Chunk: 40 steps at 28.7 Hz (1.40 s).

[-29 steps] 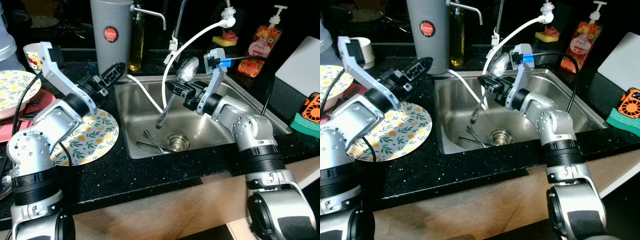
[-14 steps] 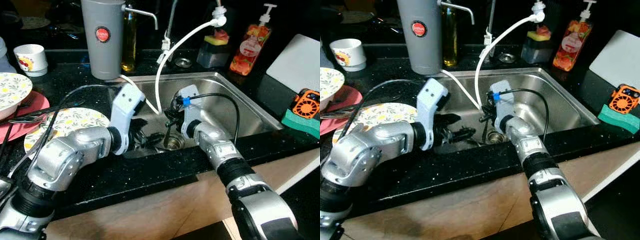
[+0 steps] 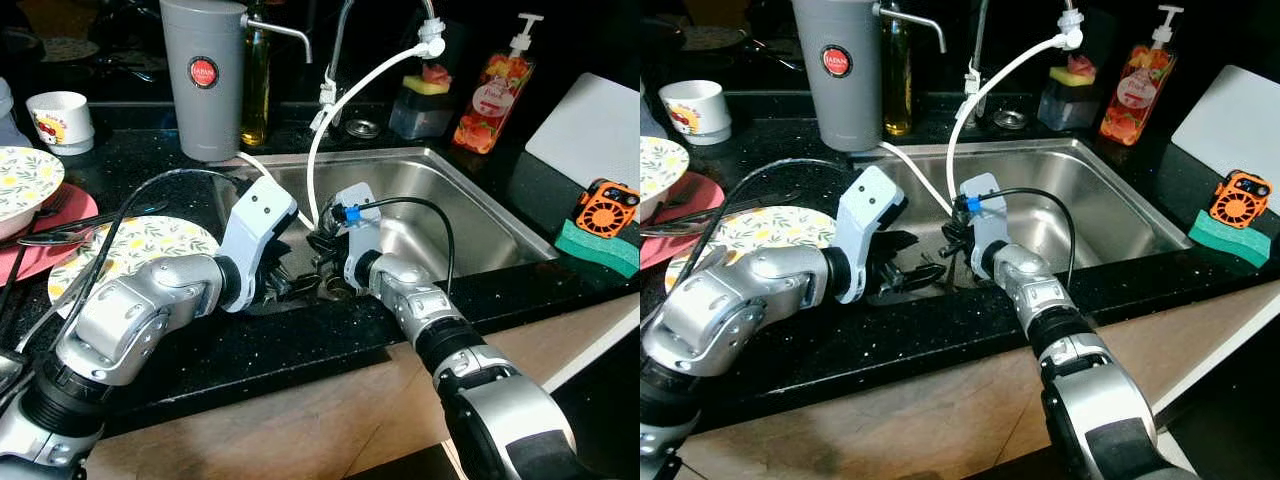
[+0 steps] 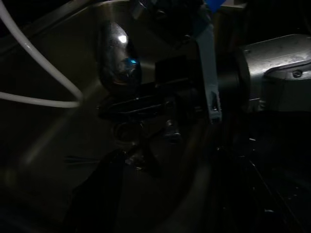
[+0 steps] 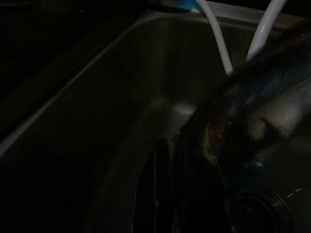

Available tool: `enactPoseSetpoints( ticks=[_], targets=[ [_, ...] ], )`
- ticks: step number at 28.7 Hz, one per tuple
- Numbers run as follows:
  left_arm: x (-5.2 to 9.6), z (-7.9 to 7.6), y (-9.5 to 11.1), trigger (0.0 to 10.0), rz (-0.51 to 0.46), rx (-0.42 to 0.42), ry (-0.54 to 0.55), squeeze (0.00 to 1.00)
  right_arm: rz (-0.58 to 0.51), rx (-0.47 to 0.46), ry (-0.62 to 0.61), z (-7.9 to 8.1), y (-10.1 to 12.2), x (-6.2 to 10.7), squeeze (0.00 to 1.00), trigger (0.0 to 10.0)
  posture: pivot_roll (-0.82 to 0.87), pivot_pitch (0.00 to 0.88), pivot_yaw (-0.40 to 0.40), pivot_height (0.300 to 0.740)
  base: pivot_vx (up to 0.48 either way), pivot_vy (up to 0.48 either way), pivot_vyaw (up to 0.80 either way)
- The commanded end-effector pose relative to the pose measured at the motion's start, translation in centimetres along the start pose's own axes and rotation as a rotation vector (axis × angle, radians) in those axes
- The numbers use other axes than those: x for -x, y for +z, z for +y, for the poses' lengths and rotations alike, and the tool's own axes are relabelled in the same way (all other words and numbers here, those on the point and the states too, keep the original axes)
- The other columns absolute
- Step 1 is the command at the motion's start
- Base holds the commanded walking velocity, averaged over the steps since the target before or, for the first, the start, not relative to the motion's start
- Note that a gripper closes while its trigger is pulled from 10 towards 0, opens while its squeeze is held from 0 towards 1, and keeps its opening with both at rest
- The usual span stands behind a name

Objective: Kitchen organization

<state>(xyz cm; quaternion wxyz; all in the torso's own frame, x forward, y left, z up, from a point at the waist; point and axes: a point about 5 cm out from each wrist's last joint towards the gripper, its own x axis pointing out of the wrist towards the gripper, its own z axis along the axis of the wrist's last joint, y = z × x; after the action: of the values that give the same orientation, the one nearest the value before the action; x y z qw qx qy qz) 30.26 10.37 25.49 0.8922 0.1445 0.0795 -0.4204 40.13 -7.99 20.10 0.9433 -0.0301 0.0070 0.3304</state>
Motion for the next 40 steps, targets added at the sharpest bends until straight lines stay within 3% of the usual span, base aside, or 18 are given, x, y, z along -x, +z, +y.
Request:
enactPoseSetpoints(
  ticks=[1,4,5,6,7,10,14,17,22,28,29,30,31,33,34,36,37,40],
  targets=[
    [0.0,0.0,-0.2,10.0,0.005,-0.008,0.007,0.0,0.001,-0.02,0.009,-0.1,-0.1,0.0,1.0,10.0,-0.01,0.051,-0.1,0.74,0.0,0.0,0.0],
    [-0.1,0.4,-0.2,10.0,-0.001,-0.005,0.037,0.0,-0.003,-0.004,0.012,-0.1,0.1,0.1,1.0,10.0,-0.01,0.051,-0.1,0.74,0.0,0.0,0.0],
    [-0.1,0.5,-0.1,10.0,-0.004,-0.005,0.053,0.0,-0.012,0.003,0.004,-0.2,0.2,0.1,0.91,10.0,-0.01,0.051,-0.1,0.74,0.0,0.0,0.0],
    [-0.1,0.5,-0.1,10.0,-0.004,-0.005,0.053,0.0,-0.012,0.003,0.004,-0.2,0.2,0.1,0.91,10.0,-0.01,0.051,-0.1,0.74,0.0,0.0,0.0],
    [-0.2,0.9,0.0,10.0,-0.013,-0.005,0.083,0.0,-0.03,0.004,-0.01,-0.5,0.6,0.1,0.0,10.0,-0.01,0.051,-0.101,0.74,0.0,0.0,0.0],
    [-0.2,1.4,0.1,10.0,-0.027,-0.005,0.125,0.0,-0.058,0.003,-0.029,-0.8,1.2,0.1,0.0,10.0,-0.01,0.053,-0.102,0.74,0.0,0.0,0.0],
    [0.2,3.9,1.1,10.0,-0.086,-0.011,0.368,0.0,-0.168,-0.036,-0.073,-1.7,3.6,0.3,0.0,10.0,-0.01,0.058,-0.101,0.74,0.0,0.0,0.0],
    [1.5,6.5,1.2,10.0,-0.11,0.007,0.619,0.0,-0.293,-0.104,-0.095,-2.5,6.3,0.8,0.0,10.0,-0.01,0.067,-0.098,0.74,0.0,0.0,0.0],
    [2.8,7.1,0.2,10.0,-0.066,0.012,0.709,0.0,-0.391,-0.169,-0.049,-2.5,8.4,1.6,0.0,10.0,-0.01,0.083,-0.094,0.74,0.0,0.0,0.0],
    [4.4,7.3,1.1,10.0,-0.176,0.007,0.807,0.0,-0.44,-0.179,0.024,-1.5,9.1,2.5,0.0,10.0,-0.01,0.099,-0.085,0.74,0.0,0.0,0.0],
    [4.7,7.3,0.9,10.0,-0.183,0.023,0.816,0.91,-0.446,-0.173,0.035,-1.2,9.0,2.7,0.0,10.0,-0.01,0.102,-0.083,0.74,0.0,0.0,0.0],
    [4.7,7.3,0.9,10.0,-0.183,0.023,0.816,0.91,-0.446,-0.173,0.035,-1.2,9.0,2.7,0.0,10.0,-0.01,0.102,-0.083,0.74,0.0,0.0,0.0],
    [5.0,7.3,0.8,10.0,-0.2,0.038,0.826,1.0,-0.45,-0.168,0.042,-0.9,9.0,2.9,0.0,10.0,-0.01,0.105,-0.083,0.74,0.0,0.0,0.0],
    [5.2,7.2,0.6,10.0,-0.22,0.069,0.834,1.0,-0.456,-0.157,0.032,-0.6,8.9,3.1,0.0,10.0,-0.01,0.109,-0.083,0.74,0.0,0.0,0.0],
    [5.5,7.1,0.3,10.0,-0.257,0.152,0.848,1.0,-0.47,-0.153,-0.002,-0.2,8.6,3.6,0.0,10.0,-0.01,0.112,-0.079,0.74,0.0,0.0,0.0],
    [5.5,6.9,0.3,10.0,-0.275,0.167,0.845,1.0,-0.494,-0.147,-0.034,0.0,8.6,4.1,0.0,10.0,-0.01,0.115,-0.076,0.74,0.0,0.0,0.0],
    [5.5,6.5,0.6,10.0,-0.304,0.124,0.838,0.0,-0.513,-0.167,-0.082,-0.2,8.3,4.6,0.0,10.0,-0.01,0.117,-0.074,0.74,0.0,0.0,0.0],
    [5.4,6.1,0.9,10.0,-0.331,0.103,0.837,0.0,-0.522,-0.165,-0.111,-0.3,8.2,5.1,0.0,10.0,-0.01,0.117,-0.068,0.74,0.0,0.0,0.0]
  ],
)
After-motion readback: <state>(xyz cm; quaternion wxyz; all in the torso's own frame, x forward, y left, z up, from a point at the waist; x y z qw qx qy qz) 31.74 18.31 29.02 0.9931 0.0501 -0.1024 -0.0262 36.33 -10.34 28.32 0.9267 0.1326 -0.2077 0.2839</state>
